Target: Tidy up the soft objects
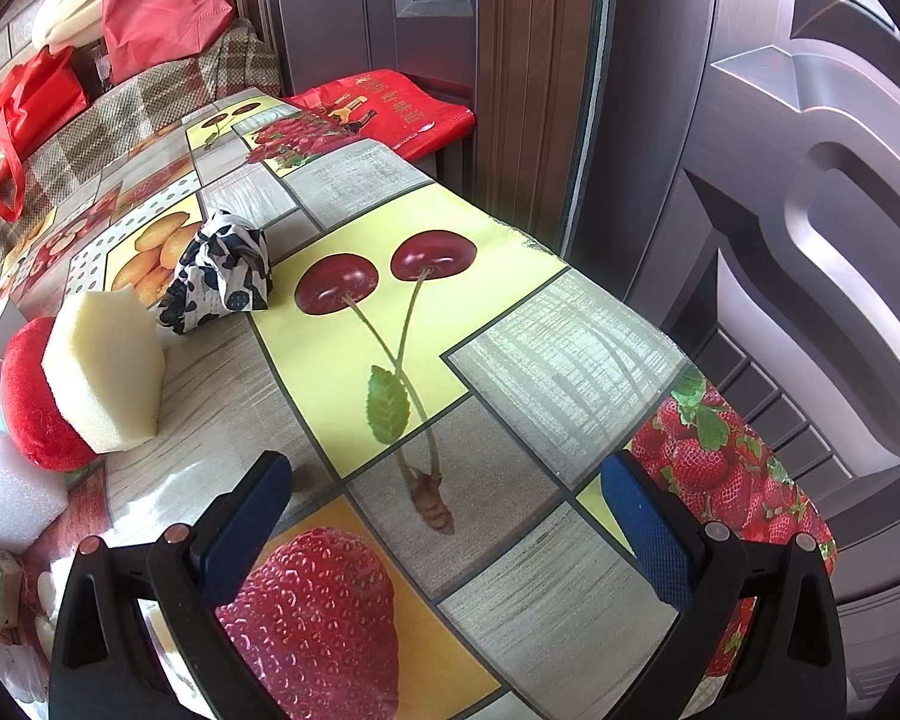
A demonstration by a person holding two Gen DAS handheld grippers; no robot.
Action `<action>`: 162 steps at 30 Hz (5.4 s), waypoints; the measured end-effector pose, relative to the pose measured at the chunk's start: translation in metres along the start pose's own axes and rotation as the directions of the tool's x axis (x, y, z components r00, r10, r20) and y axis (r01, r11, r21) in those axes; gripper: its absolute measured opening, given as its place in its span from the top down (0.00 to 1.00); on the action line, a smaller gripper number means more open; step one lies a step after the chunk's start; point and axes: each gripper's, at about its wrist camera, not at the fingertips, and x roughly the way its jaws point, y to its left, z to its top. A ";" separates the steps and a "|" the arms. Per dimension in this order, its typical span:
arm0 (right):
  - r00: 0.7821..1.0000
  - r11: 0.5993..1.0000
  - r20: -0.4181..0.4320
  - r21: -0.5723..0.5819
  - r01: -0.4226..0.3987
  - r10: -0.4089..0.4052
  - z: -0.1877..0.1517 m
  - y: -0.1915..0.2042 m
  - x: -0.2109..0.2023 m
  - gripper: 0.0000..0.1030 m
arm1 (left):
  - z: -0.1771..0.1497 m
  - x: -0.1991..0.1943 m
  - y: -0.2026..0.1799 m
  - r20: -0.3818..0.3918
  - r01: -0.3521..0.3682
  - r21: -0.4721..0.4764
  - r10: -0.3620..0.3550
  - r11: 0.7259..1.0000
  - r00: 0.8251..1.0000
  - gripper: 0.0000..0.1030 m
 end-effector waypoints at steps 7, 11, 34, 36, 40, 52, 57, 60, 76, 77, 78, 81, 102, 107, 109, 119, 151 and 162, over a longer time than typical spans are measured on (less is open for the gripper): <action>1.000 1.000 0.000 0.000 0.000 0.000 0.000 0.000 0.000 0.00 | -0.036 0.033 -0.046 -0.163 0.067 0.180 -0.037 0.981 0.986 0.01; 1.000 1.000 0.000 0.001 -0.001 0.001 0.000 0.000 0.000 0.00 | -0.040 0.058 -0.067 -0.220 0.084 0.206 -0.037 0.975 0.975 0.01; 0.844 0.852 0.135 -0.154 -0.500 0.519 0.038 0.024 -0.038 0.04 | -0.038 0.044 -0.073 -0.069 0.086 0.185 -0.074 0.979 0.995 0.55; 0.868 0.881 0.154 -0.126 -0.456 0.472 0.052 0.021 -0.030 0.08 | -0.034 0.038 -0.068 -0.044 0.071 0.168 -0.065 0.983 0.997 0.55; 0.897 0.899 0.071 -0.074 -0.431 0.436 0.081 0.025 0.011 0.16 | -0.029 0.032 -0.056 -0.010 0.048 0.125 -0.047 0.991 0.999 0.55; 0.888 0.883 0.052 -0.153 -0.444 0.456 0.078 0.044 0.026 0.73 | -0.023 0.019 -0.038 0.061 -0.028 0.088 0.023 0.996 0.998 0.55; 0.763 0.828 0.329 -0.154 -0.539 0.557 0.067 0.020 -0.056 0.73 | -0.012 0.012 -0.027 0.171 -0.178 0.120 0.156 0.977 0.973 0.55; 0.675 0.798 0.430 -0.258 -0.544 0.600 0.036 0.037 -0.098 0.70 | -0.014 0.008 -0.011 0.235 -0.304 0.119 0.271 0.945 0.934 0.54; 0.604 0.602 0.146 -0.419 -0.680 0.784 -0.060 0.155 -0.096 0.70 | -0.029 0.006 0.080 0.197 -0.426 -0.076 0.432 0.902 0.880 0.54; 0.596 0.589 0.140 -0.439 -0.678 0.790 -0.064 0.161 -0.100 0.70 | -0.028 0.007 0.082 0.199 -0.429 -0.077 0.436 0.900 0.878 0.54; 0.588 0.576 0.131 -0.452 -0.681 0.798 -0.067 0.166 -0.103 0.70 | -0.027 0.008 0.083 0.200 -0.432 -0.077 0.439 0.898 0.876 0.54; 0.570 0.538 0.094 -0.481 -0.692 0.817 -0.073 0.183 -0.108 0.70 | -0.021 0.014 0.088 0.197 -0.432 -0.076 0.438 0.899 0.877 0.54; 0.638 0.571 -0.039 -0.409 -0.712 0.769 -0.044 0.283 -0.096 0.70 | -0.003 0.032 0.119 0.127 -0.323 -0.192 0.350 0.927 0.928 0.52; 0.653 0.599 -0.039 -0.358 -0.716 0.757 -0.040 0.279 -0.086 0.20 | -0.005 0.028 0.124 0.134 -0.326 -0.240 0.364 0.915 0.922 0.17; 0.648 0.603 -0.019 -0.345 -0.719 0.761 -0.039 0.273 -0.087 0.01 | -0.006 0.021 0.126 0.159 -0.329 -0.265 0.377 0.906 0.912 0.02; 0.577 0.611 0.213 -0.380 -0.694 0.788 -0.026 0.226 -0.127 0.01 | -0.010 0.006 0.121 0.211 -0.298 -0.270 0.358 0.916 0.910 0.00; 0.798 0.494 0.013 -0.791 -0.360 0.603 -0.068 0.199 -0.073 0.33 | -0.058 0.039 -0.050 -0.115 0.090 0.282 -0.059 0.955 0.992 0.01; 0.749 0.625 0.093 -0.623 -0.470 0.656 -0.019 0.135 -0.074 0.62 | -0.057 0.078 -0.082 -0.256 0.262 0.219 -0.204 0.940 0.945 0.01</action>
